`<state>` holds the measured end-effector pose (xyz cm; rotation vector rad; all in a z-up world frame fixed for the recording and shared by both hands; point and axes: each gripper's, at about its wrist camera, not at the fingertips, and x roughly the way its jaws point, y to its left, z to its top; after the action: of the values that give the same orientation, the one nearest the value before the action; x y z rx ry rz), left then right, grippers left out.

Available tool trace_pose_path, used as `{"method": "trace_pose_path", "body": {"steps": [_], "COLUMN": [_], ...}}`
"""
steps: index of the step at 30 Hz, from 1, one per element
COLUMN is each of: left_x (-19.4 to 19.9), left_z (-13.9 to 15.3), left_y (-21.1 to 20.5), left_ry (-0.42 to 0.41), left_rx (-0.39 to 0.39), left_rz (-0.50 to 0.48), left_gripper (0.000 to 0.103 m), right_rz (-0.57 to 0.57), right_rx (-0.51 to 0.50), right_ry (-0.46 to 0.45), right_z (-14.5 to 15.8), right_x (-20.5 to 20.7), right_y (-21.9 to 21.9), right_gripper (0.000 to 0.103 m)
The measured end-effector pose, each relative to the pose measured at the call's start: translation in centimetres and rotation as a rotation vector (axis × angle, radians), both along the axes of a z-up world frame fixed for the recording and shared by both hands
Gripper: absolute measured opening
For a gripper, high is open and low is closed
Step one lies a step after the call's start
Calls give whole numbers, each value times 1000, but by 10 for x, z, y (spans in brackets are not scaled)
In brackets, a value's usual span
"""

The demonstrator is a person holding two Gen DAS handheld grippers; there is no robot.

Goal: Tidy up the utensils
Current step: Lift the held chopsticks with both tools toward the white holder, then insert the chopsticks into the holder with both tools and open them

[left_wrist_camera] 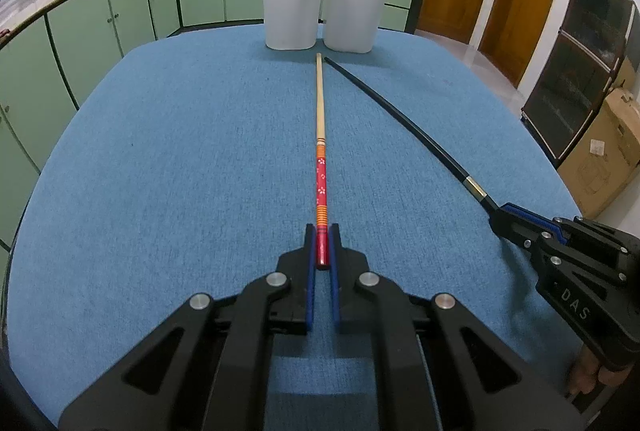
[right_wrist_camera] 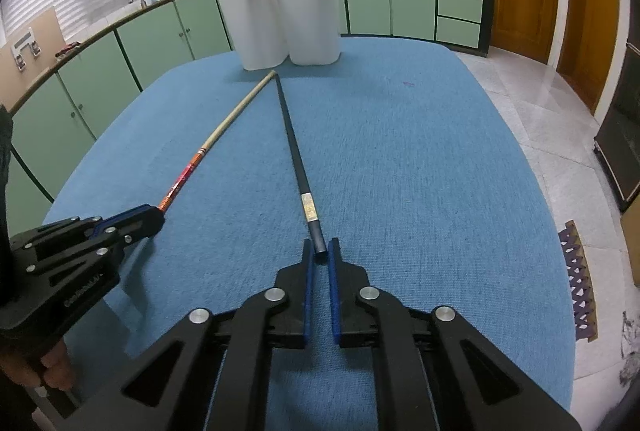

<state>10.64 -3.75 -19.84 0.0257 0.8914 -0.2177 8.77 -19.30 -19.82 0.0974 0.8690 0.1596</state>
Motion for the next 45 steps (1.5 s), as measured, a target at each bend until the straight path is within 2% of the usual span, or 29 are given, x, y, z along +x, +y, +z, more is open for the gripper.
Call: {"method": "trace_pose_path", "body": {"steps": [3,6,10,15,18,26,31,35,45], "left_x": [-1,-3,-9,-13,-12,9,29,38,55], "left_z": [6,26,66,111,138,186,206,219,266], "left_y": [3,10,18,24,29,30,30,30,40], "left_ry": [0,-62,-168,-256,-306,-341,-345,-360,-441], "left_rx": [9,46,77,102,92,42,26,15,-17], "left_rz": [-16,-25,-36,-55,-72,-130,-162,-173,-162], "left_gripper": [5,5,5,5,5,5,5,5,5], "right_rz": [0,8,19,36,47,125,197,239,309], "right_rx": [31,29,22,36,54,63,4,-31,-56], "right_ry": [-5,-34,-87,-140,-168,-181,-149,-144,-199], "right_z": [6,20,46,83,109,161,187,204,257], "right_x": [-4,-11,-20,-25,-25,-9,7,15,46], "right_y": [-4,-7,-14,-23,-33,-44,-43,-39,-27], "right_gripper": [7,7,7,6,6,6,6,6,6]}}
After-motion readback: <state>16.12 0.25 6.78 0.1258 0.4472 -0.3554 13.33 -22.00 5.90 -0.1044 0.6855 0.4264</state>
